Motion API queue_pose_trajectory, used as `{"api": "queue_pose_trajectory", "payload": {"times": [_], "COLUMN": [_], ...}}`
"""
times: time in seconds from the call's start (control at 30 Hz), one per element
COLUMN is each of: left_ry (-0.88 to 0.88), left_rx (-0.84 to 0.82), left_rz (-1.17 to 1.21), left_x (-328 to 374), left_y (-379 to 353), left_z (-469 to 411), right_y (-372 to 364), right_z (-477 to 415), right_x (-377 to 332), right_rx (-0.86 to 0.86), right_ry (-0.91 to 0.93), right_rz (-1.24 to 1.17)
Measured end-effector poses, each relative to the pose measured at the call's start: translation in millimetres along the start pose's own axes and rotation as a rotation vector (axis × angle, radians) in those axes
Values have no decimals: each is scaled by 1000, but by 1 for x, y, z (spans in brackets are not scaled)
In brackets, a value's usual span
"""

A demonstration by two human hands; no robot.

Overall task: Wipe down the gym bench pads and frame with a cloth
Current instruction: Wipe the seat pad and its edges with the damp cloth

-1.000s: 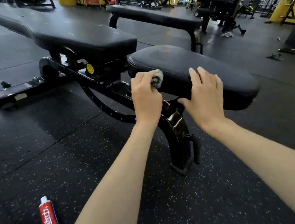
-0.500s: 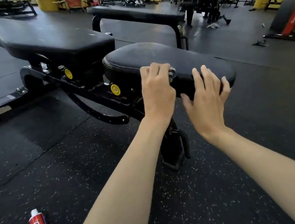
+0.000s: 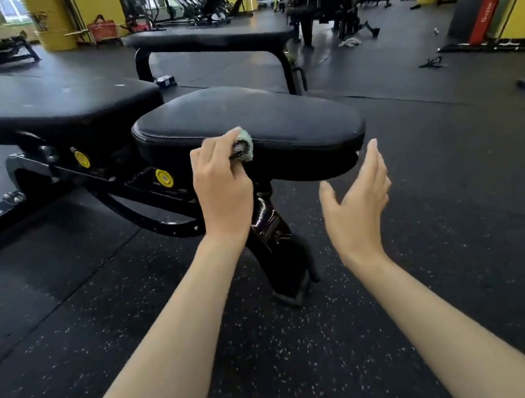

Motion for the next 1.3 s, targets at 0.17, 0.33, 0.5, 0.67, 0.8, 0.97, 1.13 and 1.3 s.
{"api": "queue_pose_trajectory", "payload": {"times": [0.17, 0.33, 0.5, 0.67, 0.8, 0.97, 1.13, 1.3], "left_ry": [-155, -373, -845, -1131, -1296, -1352, -1060, -709], "left_rx": [23, -33, -312, -289, -351, -613, -778, -966], "left_rz": [32, 32, -110, -388, -500, -837, -1015, -771], "left_x": [45, 68, 101, 94, 96, 121, 152, 166], "left_y": [-26, -39, -66, -60, -72, -131, -177, -204], "left_z": [18, 27, 56, 56, 53, 57, 42, -15], "right_y": [2, 1, -11, -12, -11, -4, 9, 10], "right_z": [-6, -16, -22, -18, -19, -22, -27, -28], "right_x": [12, 22, 37, 46, 48, 62, 67, 52], "right_rx": [-152, -135, -168, -197, -261, -383, -376, -321], "right_ry": [-237, -476, -657, -746, -751, -745, -770, -782], "right_rz": [-407, -978, -1477, -1655, -1670, -1526, -1528, -1612]}}
Point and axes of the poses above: each hand's wrist, its own z-axis away from the middle knuckle, its own y-axis out of the back of the hand, x = y × z, the point moved 7 cm from there along -z, towards the middle knuckle, and after that the axes turned 3 degrees about -x, right-handed, at the moved point
